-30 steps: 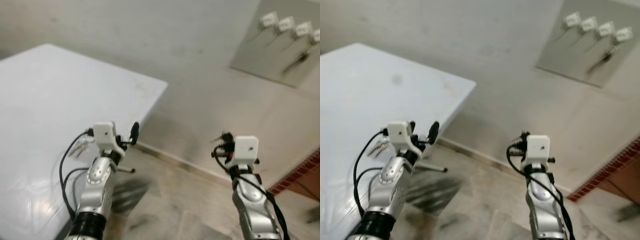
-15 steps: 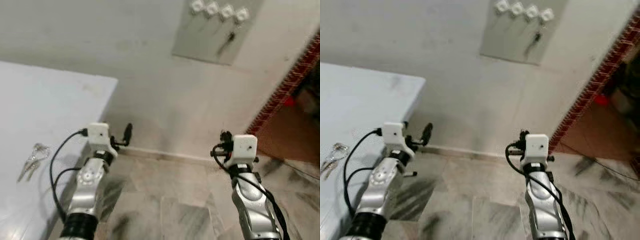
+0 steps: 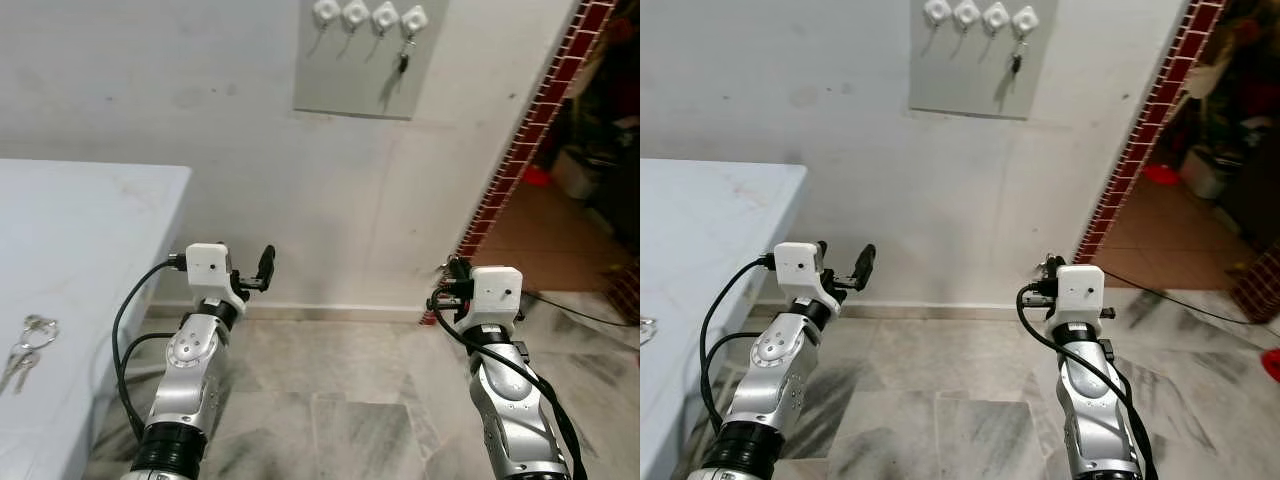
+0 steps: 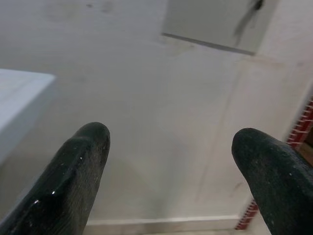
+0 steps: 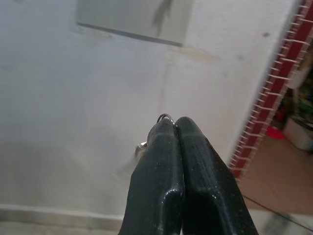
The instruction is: Hang keys on a hook
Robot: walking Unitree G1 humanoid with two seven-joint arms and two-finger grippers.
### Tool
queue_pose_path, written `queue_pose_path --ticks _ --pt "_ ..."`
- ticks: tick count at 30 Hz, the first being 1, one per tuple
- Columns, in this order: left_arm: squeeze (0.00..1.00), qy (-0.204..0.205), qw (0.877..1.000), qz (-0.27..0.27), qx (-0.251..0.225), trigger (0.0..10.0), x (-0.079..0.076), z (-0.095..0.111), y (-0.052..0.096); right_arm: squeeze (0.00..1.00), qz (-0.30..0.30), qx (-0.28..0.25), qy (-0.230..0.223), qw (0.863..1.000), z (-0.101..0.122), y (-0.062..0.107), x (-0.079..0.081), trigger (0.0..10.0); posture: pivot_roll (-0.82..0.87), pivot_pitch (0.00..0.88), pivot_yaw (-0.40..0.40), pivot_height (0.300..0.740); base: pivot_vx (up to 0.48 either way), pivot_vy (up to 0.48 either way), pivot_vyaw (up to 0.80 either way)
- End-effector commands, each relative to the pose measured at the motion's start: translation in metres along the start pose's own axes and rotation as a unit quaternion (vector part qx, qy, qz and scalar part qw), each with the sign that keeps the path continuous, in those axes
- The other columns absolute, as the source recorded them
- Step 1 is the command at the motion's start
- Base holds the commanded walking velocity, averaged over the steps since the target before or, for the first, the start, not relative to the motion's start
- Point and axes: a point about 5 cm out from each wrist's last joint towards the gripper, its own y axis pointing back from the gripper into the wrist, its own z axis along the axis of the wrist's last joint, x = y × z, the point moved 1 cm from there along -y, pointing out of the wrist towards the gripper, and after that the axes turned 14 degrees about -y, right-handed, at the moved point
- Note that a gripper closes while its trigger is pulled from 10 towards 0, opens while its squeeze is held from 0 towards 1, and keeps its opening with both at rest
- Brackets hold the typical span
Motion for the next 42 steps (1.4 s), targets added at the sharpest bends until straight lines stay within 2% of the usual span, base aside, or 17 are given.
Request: queue_pose_path --ticks 1,16,31,37,42 --pt "0.0 -0.004 1.0 -0.008 0.004 10.0 0.0 0.002 -0.004 0.0 -0.01 -0.004 -0.004 1.0 0.0 0.0 -0.004 10.0 0.02 0.022 -0.026 0.74 0.0 0.0 0.0" --pt "0.0 -0.024 0.999 -0.035 0.004 10.0 0.004 0.007 -0.01 0.0 -0.026 -0.005 -0.022 0.999 -0.009 0.012 0.003 10.0 0.0 0.037 0.045 0.74 0.0 0.0 0.0" --pt "0.0 -0.037 0.998 -0.056 0.0 10.0 0.006 0.014 -0.016 0.0 -0.045 -0.012 -0.035 0.998 -0.013 0.015 0.006 10.0 0.01 0.037 0.099 0.74 0.0 0.0 0.0" --pt "0.0 -0.039 0.998 -0.05 0.001 10.0 0.011 0.013 -0.017 0.0 -0.041 -0.012 -0.04 0.998 -0.014 0.014 0.012 10.0 0.01 0.034 0.087 0.74 0.0 0.0 0.0" --pt "0.0 -0.015 0.999 -0.035 -0.006 10.0 0.003 0.013 -0.019 0.0 -0.03 -0.007 -0.032 0.999 -0.013 0.014 0.009 10.0 -0.01 0.026 0.037 0.74 0.0 0.0 0.0"
